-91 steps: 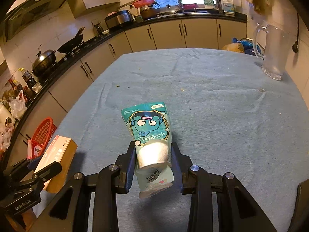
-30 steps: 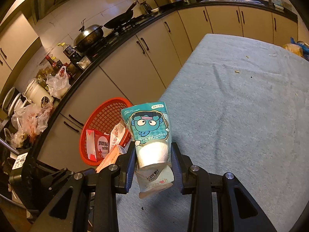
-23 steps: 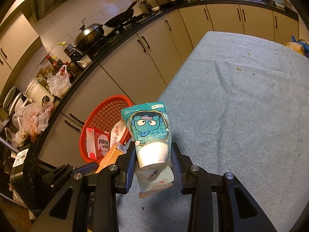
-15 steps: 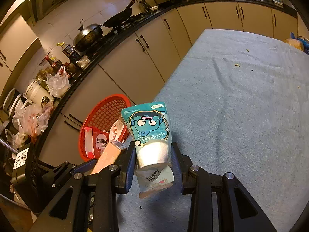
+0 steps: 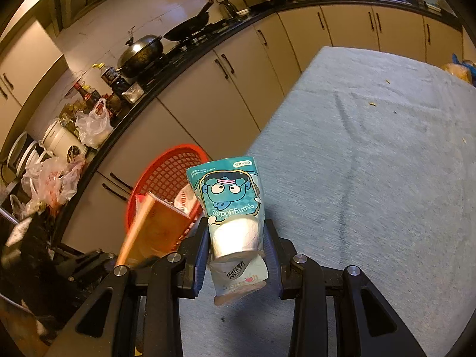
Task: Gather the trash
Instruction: 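Carry the orange box and tissue pack over the orange basket, then open both tools to drop the orange box and tissue pack into the basket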
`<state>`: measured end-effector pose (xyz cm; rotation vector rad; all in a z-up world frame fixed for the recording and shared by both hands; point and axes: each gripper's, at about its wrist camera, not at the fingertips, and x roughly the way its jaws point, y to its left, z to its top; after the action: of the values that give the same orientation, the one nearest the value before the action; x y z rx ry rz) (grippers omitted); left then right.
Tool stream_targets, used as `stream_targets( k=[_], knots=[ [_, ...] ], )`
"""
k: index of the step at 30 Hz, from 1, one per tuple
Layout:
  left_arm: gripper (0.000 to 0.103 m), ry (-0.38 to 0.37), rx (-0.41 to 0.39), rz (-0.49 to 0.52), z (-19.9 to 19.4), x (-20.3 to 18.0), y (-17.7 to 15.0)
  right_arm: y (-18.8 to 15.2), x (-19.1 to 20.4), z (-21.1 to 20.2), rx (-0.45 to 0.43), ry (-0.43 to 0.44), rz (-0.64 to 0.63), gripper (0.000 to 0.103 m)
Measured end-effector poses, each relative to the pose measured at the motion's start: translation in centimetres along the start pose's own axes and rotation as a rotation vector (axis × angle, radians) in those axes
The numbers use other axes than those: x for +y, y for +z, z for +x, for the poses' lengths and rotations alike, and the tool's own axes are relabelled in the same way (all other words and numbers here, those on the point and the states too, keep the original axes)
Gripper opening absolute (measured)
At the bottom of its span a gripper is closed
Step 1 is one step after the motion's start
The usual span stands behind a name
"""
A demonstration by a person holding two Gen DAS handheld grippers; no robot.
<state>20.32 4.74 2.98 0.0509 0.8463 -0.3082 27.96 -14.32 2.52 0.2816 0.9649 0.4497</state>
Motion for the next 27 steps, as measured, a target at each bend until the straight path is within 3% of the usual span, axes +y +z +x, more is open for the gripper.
stream_targets(
  k=[9, 17, 27],
  knots=[
    [0.021, 0.083, -0.078, -0.135, -3.0, 7.5, 1.7, 1.6, 4.7, 2.4, 0.029, 0.046, -0.054, 0.038],
    [0.021, 0.114, -0.032, -0.25, 0.3, 12.3, 1.6, 3.5, 8.1, 6.7, 0.07, 0.069, -0.06, 0.038],
    [0.021, 0.088, -0.016, -0.301, 2.9, 14.1, 1.3, 4.4, 8.5, 12.7, 0.14, 0.037, -0.017, 0.041]
  ],
)
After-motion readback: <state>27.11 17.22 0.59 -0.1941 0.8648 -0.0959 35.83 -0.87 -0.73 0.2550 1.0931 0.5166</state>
